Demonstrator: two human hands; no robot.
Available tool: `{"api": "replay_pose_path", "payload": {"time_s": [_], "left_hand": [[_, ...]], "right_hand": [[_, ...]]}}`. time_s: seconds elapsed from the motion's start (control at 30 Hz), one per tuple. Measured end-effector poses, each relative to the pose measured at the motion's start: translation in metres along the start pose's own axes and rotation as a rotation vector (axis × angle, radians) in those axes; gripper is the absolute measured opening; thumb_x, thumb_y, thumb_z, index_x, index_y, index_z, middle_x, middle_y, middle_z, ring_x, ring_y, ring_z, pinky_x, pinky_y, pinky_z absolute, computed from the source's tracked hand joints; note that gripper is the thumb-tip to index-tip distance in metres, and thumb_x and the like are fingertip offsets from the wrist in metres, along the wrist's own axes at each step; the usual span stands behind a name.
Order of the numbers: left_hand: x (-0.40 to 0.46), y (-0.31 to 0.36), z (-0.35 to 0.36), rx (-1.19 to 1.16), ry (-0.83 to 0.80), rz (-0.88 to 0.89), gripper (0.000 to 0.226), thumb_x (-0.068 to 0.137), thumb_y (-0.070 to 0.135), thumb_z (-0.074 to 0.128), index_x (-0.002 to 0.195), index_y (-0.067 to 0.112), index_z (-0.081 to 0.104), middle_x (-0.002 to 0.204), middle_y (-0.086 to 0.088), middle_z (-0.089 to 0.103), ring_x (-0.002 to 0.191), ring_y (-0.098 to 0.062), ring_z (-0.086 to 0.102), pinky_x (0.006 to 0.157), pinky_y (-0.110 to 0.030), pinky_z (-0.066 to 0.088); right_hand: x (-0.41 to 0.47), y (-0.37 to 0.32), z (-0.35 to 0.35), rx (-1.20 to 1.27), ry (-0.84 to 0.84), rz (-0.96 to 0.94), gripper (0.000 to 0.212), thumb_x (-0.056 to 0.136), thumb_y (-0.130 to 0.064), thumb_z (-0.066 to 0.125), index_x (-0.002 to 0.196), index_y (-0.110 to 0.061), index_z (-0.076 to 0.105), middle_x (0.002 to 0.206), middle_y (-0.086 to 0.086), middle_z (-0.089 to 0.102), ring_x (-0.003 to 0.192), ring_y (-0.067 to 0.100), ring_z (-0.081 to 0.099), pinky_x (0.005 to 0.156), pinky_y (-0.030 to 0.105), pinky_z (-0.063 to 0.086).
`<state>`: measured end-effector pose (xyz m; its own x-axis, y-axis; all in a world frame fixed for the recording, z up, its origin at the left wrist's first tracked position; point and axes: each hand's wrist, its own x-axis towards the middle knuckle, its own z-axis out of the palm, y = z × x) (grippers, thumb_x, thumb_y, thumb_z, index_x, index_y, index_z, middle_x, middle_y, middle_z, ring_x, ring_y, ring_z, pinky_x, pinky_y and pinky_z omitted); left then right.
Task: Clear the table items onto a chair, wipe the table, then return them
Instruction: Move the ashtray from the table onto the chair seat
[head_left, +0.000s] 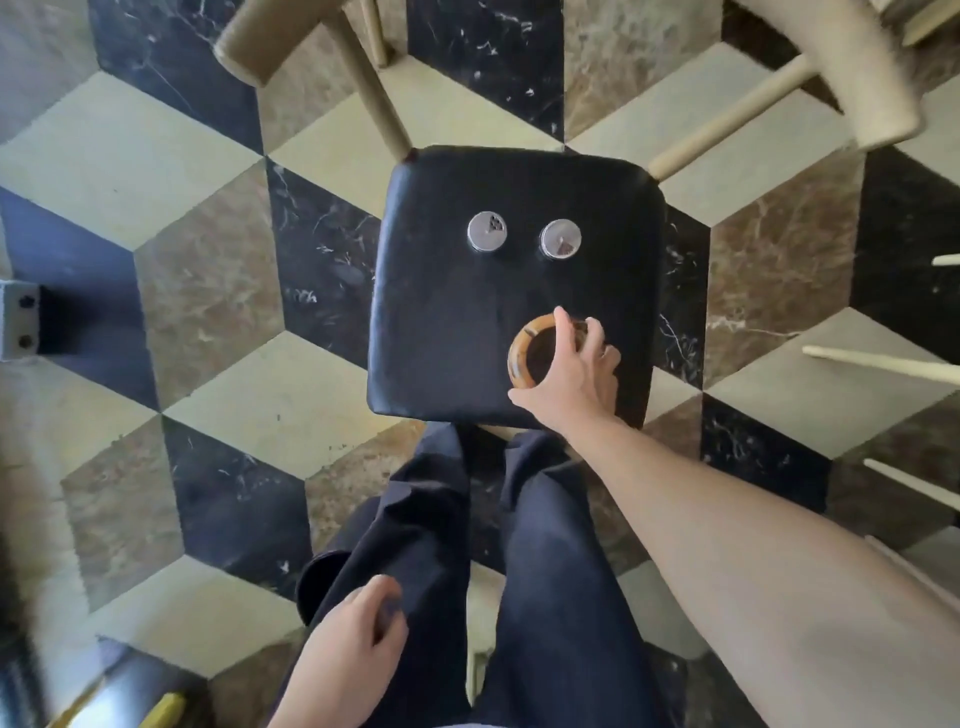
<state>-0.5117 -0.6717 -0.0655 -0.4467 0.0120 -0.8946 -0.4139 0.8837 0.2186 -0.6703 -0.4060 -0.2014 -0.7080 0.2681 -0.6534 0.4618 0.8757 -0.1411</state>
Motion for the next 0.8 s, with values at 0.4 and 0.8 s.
{"api": "replay_pose_path", "payload": {"time_s": [0.4, 0.8], "left_hand": [[0.005, 0.007, -0.002, -0.041, -0.026, -0.094, 0.017, 0.093, 0.025, 0.059, 0.106, 0.035, 0.053, 0.077, 0.009, 0.06, 0.067, -0.007, 0.057, 0.062, -0.018, 0.041], [0.011, 0.029, -0.007, 0.017, 0.021, -0.053, 0.016, 0.088, 0.026, 0.052, 0.104, 0.027, 0.057, 0.086, 0.007, 0.067, 0.081, -0.018, 0.061, 0.079, -0.036, 0.052]], "right_hand": [[0.041, 0.018, 0.052, 0.003, -0.029, -0.053, 0.133, 0.055, -0.055, 0.089, 0.153, -0.036, 0.001, 0.163, 0.012, -0.005, 0.146, 0.048, 0.008, 0.114, 0.06, 0.029], [-0.05, 0.036, 0.012, -0.011, -0.092, -0.115, 0.099, 0.071, -0.025, 0.082, 0.15, -0.026, 0.022, 0.159, 0.012, 0.022, 0.142, 0.037, 0.027, 0.105, 0.05, 0.041]]}}
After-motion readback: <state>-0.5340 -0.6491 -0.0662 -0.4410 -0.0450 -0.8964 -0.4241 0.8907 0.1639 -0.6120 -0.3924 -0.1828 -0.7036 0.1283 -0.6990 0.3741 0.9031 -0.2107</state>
